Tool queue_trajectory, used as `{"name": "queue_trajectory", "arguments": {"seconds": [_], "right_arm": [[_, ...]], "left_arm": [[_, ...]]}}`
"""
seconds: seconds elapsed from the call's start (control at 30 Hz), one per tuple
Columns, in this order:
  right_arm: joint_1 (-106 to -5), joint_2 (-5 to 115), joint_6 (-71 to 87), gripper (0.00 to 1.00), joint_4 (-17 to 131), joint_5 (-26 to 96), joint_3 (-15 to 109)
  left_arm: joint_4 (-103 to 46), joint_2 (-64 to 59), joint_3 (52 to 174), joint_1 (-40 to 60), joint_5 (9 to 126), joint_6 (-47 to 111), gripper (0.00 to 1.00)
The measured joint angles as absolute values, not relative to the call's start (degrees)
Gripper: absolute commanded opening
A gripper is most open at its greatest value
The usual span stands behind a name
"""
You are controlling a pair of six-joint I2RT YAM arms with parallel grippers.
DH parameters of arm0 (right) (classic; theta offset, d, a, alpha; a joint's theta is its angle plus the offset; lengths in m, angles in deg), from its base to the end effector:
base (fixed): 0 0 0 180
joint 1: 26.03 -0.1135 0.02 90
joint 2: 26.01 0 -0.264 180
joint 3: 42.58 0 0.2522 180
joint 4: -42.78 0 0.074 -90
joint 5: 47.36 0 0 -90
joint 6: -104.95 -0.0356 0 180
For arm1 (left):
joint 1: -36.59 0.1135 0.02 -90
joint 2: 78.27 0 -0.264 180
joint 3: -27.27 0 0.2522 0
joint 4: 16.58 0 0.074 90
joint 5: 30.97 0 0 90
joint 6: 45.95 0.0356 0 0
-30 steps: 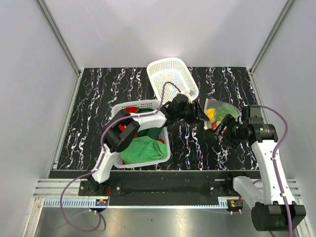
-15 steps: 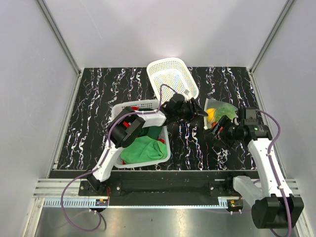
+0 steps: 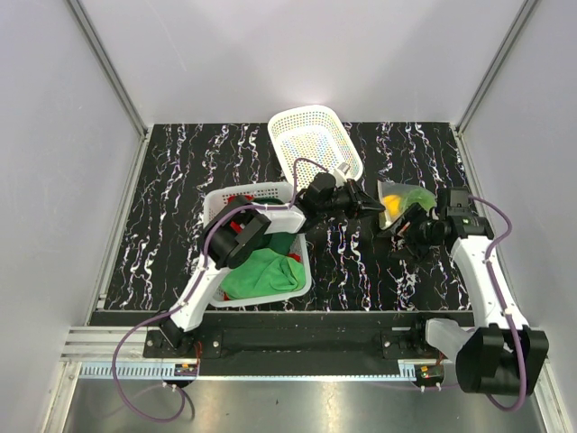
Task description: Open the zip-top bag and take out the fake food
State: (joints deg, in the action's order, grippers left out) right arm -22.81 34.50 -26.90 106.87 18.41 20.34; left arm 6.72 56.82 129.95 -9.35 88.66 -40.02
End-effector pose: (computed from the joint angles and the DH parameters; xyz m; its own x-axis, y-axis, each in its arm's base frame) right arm 0.1930 0.0038 0.2602 -0.7502 0.6516 -0.1123 0.4798 0.6534 0.5856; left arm 0.3514 -0.3884 0.1481 -0.9703 -0.2406 -0.0242 -0.0099 0.1394 -0.9902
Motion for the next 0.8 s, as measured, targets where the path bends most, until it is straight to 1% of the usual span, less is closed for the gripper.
{"name": "queue_trajectory", "arguments": {"seconds": [0.07, 0.2, 0.37, 0.43, 0.47, 0.5, 0.53, 0.57, 0.67, 0.73, 0.8], "right_arm": [[-21.41, 36.14, -26.92, 0.75, 106.54, 18.23, 20.41], [-17.34, 38.17, -26.96, 0.77, 105.89, 17.49, 20.41], [-10.76, 38.59, -28.91, 0.77, 104.66, 14.38, 20.41], [-9.67, 38.83, -30.59, 0.77, 103.35, 13.25, 20.28], [-9.56, 38.83, -31.64, 0.76, 102.39, 12.64, 19.99], [-9.56, 38.83, -32.34, 0.76, 101.56, 12.02, 19.64], [-9.49, 38.89, -33.19, 0.76, 100.66, 11.3, 19.12], [-9.52, 39.04, -34.0, 0.77, 99.88, 10.6, 18.55], [-9.49, 39.7, -34.96, 0.78, 98.68, 8.99, 17.37], [-9.49, 39.72, -34.99, 0.78, 98.33, 8.64, 17.2], [-9.49, 39.5, -34.85, 0.78, 98.08, 8.64, 17.17]], "left_arm": [[7.05, 56.88, 130.0, -9.32, 89.4, -40.48, 0.0], [6.7, 56.88, 130.65, -9.32, 90.54, -40.46, 0.0], [5.87, 56.88, 130.72, -9.35, 90.78, -39.98, 0.0], [5.6, 56.66, 130.19, -9.35, 90.76, -40.0, 0.0], [5.5, 56.36, 129.58, -9.32, 90.76, -40.02, 0.22], [4.88, 55.74, 128.69, -9.32, 90.78, -39.93, 0.39], [3.66, 55.0, 127.88, -9.32, 90.78, -39.28, 0.54], [2.24, 54.21, 127.31, -9.32, 90.82, -38.67, 0.64], [-2.96, 51.46, 126.28, -9.32, 90.65, -36.28, 0.69], [-4.19, 50.59, 126.28, -9.32, 90.52, -35.67, 0.68], [-4.56, 50.48, 126.3, -9.32, 90.52, -35.67, 0.65]]}}
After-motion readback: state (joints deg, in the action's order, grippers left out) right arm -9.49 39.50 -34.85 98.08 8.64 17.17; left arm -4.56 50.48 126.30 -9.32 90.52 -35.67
